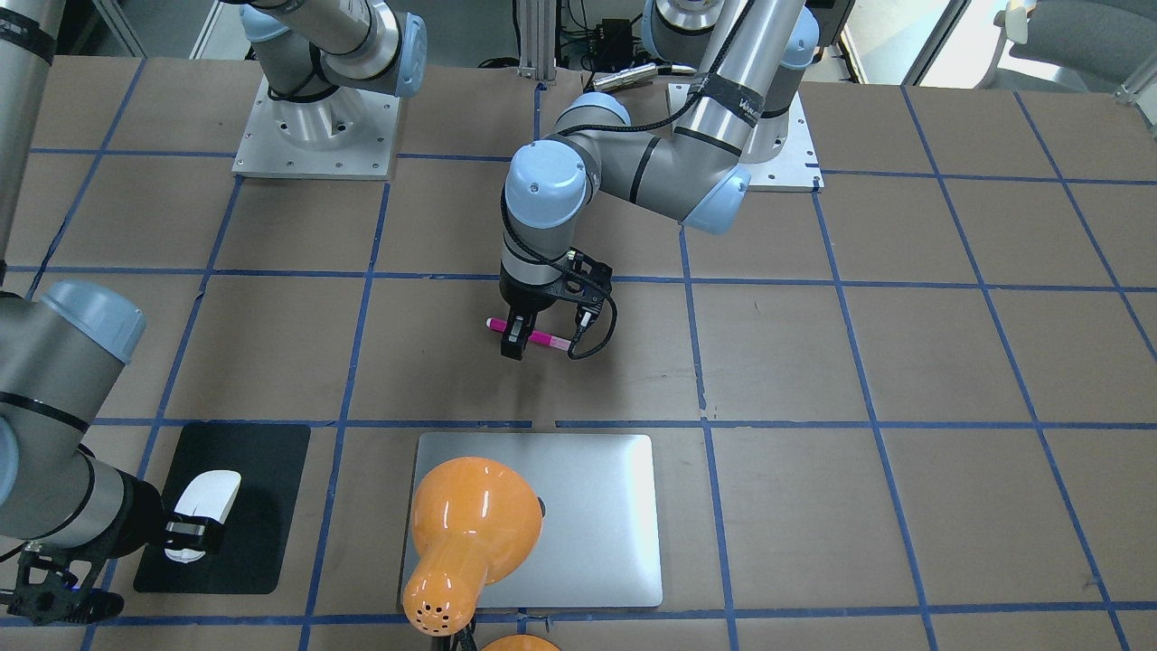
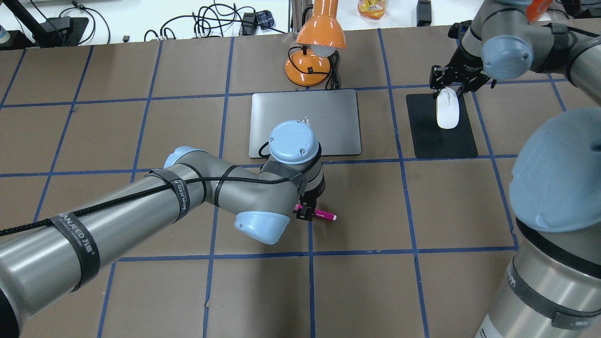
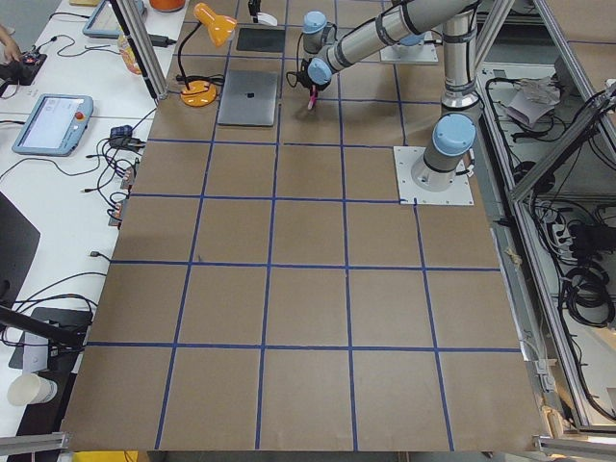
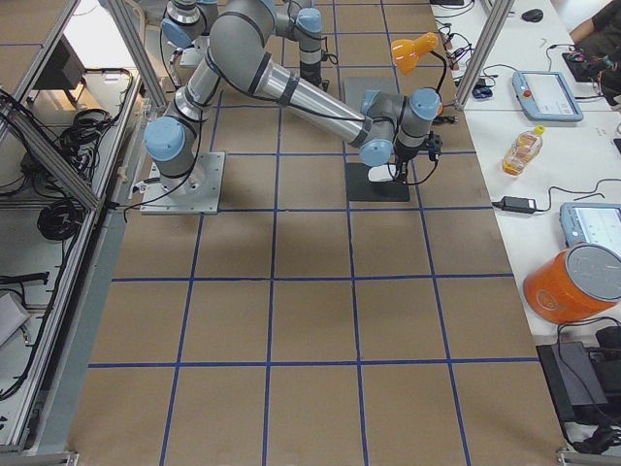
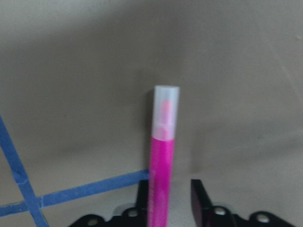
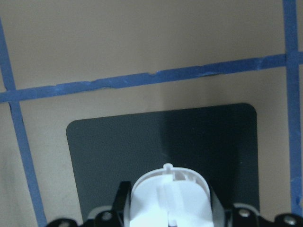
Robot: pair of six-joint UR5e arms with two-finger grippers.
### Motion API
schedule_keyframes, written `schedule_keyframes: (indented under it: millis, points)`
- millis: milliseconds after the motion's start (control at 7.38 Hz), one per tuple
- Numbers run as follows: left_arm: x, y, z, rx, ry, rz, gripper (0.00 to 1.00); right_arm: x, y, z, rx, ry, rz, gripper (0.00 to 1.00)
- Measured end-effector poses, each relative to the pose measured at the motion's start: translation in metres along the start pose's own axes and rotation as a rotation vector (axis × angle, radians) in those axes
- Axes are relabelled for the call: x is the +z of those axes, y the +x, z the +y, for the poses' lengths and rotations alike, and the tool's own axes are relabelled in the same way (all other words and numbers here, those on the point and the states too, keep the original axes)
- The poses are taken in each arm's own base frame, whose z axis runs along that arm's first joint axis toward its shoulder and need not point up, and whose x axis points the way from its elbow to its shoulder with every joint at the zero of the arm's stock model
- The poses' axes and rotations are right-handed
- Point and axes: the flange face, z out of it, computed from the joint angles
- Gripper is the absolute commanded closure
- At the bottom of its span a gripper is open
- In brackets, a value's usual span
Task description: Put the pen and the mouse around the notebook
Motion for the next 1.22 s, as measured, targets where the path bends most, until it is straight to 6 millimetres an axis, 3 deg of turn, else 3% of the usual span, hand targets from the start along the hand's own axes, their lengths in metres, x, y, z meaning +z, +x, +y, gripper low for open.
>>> schedule_keyframes:
  millis: [136, 271, 542, 814, 949, 1220]
  points:
    - [-0.02, 0.011, -0.003, 0.076, -0.001, 0.026, 0.0, 0.007, -0.001, 0.0, 0.001, -0.018, 0.0, 0.29]
    - [-0.044, 0.018, -0.008, 0.196, 0.003, 0.034, 0.0, 0.011, -0.001, 0.002, 0.003, -0.04, 0.0, 0.03]
    - [-0.1, 0.019, -0.023, 0.547, 0.015, 0.0, 0.02, 0.016, -0.001, 0.004, 0.003, -0.057, 0.0, 0.0]
    - [-0.172, 0.019, -0.066, 0.772, -0.014, -0.071, 0.02, 0.009, -0.001, 0.003, 0.004, -0.051, 0.002, 0.0]
    - [-0.206, 0.015, -0.091, 0.915, -0.038, -0.107, 0.02, -0.003, -0.001, 0.005, 0.004, -0.051, 0.006, 0.0]
    - [-0.261, 0.002, -0.137, 1.188, -0.073, -0.128, 0.02, -0.059, -0.004, 0.026, 0.007, -0.071, 0.035, 0.0]
